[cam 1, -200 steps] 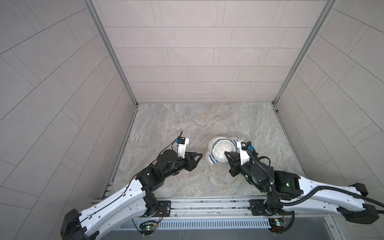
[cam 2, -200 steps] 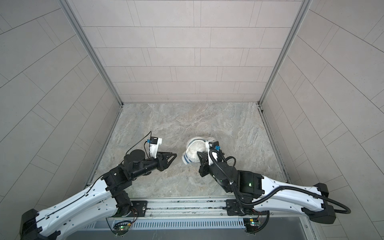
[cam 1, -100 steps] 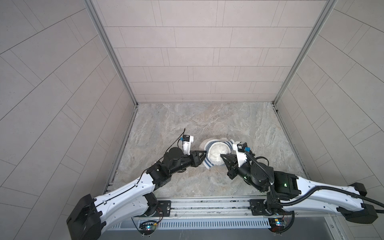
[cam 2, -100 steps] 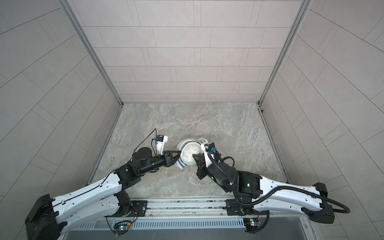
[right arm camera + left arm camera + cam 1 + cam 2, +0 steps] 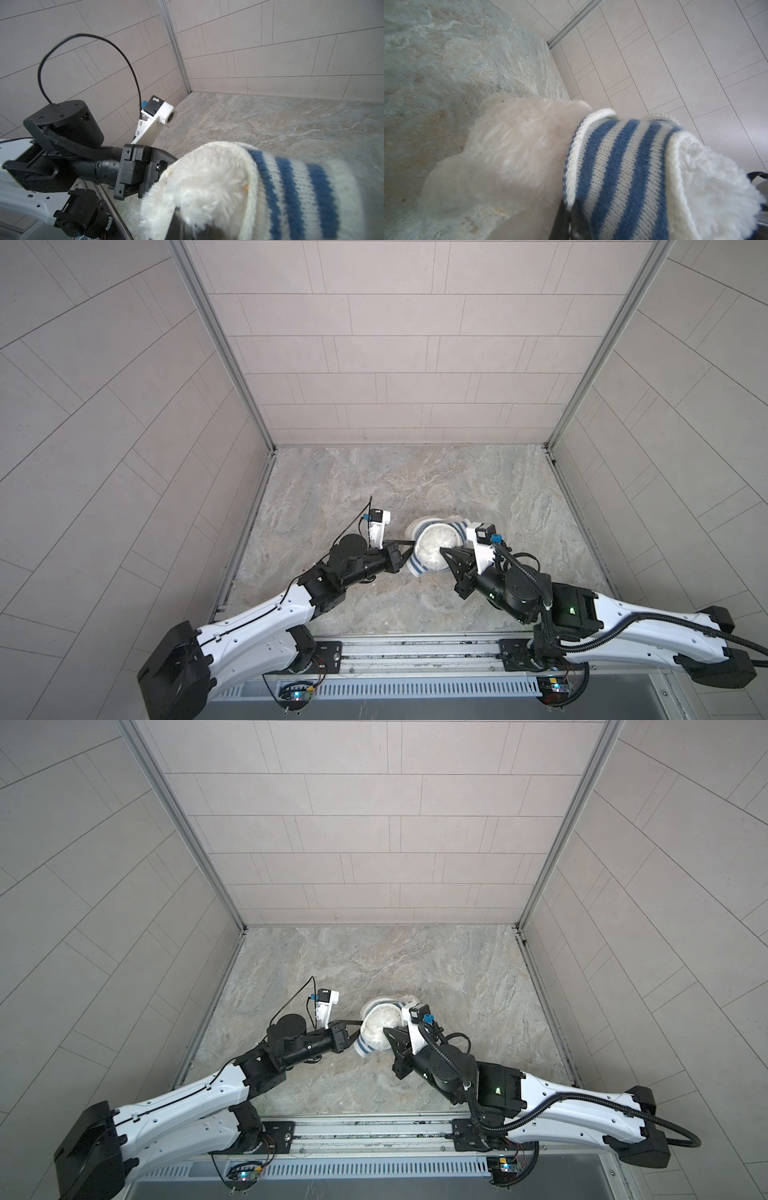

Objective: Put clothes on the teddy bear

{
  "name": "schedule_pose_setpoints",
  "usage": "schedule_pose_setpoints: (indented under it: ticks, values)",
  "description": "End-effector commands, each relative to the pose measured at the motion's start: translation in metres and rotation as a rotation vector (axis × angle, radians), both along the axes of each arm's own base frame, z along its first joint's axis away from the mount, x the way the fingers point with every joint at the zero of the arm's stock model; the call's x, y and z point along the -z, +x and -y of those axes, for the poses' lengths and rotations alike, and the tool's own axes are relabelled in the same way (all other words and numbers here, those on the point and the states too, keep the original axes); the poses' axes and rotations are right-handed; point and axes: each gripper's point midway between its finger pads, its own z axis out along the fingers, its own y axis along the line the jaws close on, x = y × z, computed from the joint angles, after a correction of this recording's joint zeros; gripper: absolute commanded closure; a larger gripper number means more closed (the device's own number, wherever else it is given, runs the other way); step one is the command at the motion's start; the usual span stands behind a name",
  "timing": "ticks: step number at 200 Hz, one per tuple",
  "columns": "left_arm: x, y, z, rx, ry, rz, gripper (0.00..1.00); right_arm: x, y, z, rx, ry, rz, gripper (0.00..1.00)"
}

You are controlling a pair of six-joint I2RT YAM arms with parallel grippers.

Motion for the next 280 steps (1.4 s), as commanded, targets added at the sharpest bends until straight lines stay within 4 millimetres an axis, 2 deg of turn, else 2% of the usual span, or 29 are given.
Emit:
schedule_pose_setpoints:
  ticks: [1,57,98,133,190,200,210,226,239,246,264,280]
  values:
    - [0.015,0.008,-0.017,-0.047,0.05,0.014,1.0,-0.022,-0.002,0.006,-0.002,0.086,0.035,1.0]
    - [0.035,0.014,-0.05,-0.108,0.175,0.038,1.0,-0.023,0.001,0.018,0.032,0.068,0.047,1.0]
    - [0.082,0.022,-0.072,-0.162,0.379,-0.001,1.0,-0.038,-0.004,0.014,-0.003,0.107,0.064,1.0]
    - [0.101,0.029,-0.085,-0.221,0.441,-0.033,1.0,-0.053,-0.009,0.013,-0.038,0.16,0.083,1.0]
    - [0.127,0.027,-0.097,-0.235,0.544,-0.054,1.0,-0.07,-0.016,0.01,-0.084,0.212,0.119,1.0]
    - [0.123,0.026,-0.091,-0.211,0.514,-0.039,1.0,-0.069,-0.015,0.009,-0.08,0.21,0.118,1.0]
    - [0.107,0.025,-0.078,-0.172,0.445,0.006,1.0,-0.065,-0.012,0.007,-0.069,0.191,0.112,1.0]
    - [0.064,0.014,-0.051,-0.081,0.301,0.129,1.0,-0.056,-0.008,0.004,-0.047,0.144,0.098,1.0]
    - [0.034,0.001,-0.038,-0.014,0.268,0.215,1.0,-0.049,-0.003,0.004,-0.021,0.116,0.087,1.0]
    - [0.024,-0.005,-0.036,0.004,0.282,0.242,0.91,-0.046,-0.001,0.004,-0.006,0.101,0.084,1.0]
    - [0.013,-0.016,-0.041,0.024,0.348,0.281,0.57,-0.037,0.005,0.012,0.051,0.077,0.067,1.0]
    - [0.011,-0.024,-0.051,0.035,0.42,0.325,0.46,-0.031,0.01,0.02,0.097,0.059,0.065,1.0]
